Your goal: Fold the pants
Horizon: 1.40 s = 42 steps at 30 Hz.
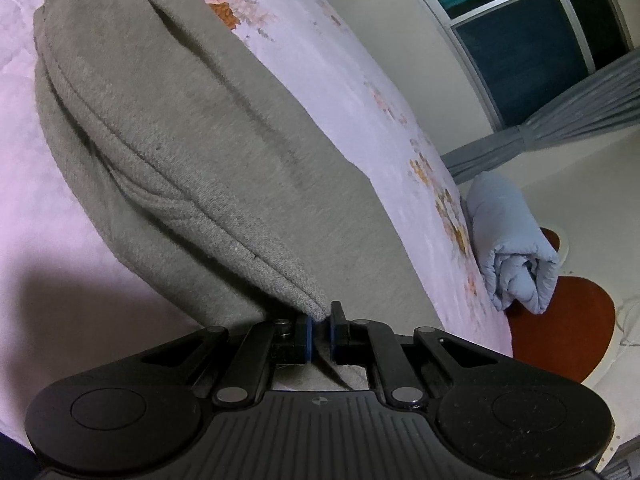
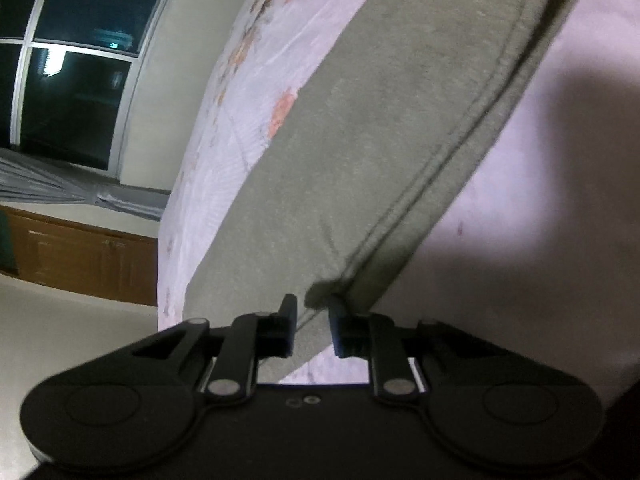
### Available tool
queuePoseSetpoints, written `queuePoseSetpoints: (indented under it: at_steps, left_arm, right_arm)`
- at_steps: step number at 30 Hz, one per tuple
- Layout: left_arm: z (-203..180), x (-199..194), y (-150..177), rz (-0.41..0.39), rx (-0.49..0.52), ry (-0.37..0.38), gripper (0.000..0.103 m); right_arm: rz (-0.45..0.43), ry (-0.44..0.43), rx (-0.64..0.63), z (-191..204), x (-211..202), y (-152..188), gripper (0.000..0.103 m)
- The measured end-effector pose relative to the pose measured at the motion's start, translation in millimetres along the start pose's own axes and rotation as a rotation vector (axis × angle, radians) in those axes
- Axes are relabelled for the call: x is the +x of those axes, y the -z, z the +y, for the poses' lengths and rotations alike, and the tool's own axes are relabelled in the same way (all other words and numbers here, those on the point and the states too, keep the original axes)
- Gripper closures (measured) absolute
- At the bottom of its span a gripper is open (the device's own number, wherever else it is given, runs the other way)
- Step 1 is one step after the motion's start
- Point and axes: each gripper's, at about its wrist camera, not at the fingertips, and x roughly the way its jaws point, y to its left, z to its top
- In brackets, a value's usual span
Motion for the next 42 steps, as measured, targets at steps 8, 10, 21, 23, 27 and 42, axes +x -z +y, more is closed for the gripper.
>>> queuePoseSetpoints:
  at_steps: [8,10,21,23,27,42]
  left_arm:
    - [-0.6,0.5,-2.3,0.004,0.005,-0.011,0.095]
    - [-0.2,0.5,-1.9,0.004,0.003,-0.011,0.095]
    - [-3.9,-2.8,-2.6,0.002,-0.007,-0.002,0.095]
    - [-3.2,-1.6,-2.9,0.007,-0.007,-0.004,0.095]
    - [-0.6,1.6,-3.8,0.016,-0.008,-0.009,0.095]
    - [3.6,1.4,-3.4,0.019,-0.016,0.004,0.095]
  right_arm:
    - [-0.006,-0.016,0.045,-7.1,7.6,-8.1,0.091]
    - [-0.001,-0.027,0.053,-6.4,12.4,-7.5,0.090]
    - [0.015,-0.058,0.215,-19.3,10.0,-3.1,0.085]
    - [0.010,-0.056,0.212,-19.2,14.5,-4.2,0.085]
    - [0.001,-0.062,0.189,-17.0,17.2,-8.0,0.090]
    - [0.024,-0.118,0.312,-30.7,16.5,8.2,0.088]
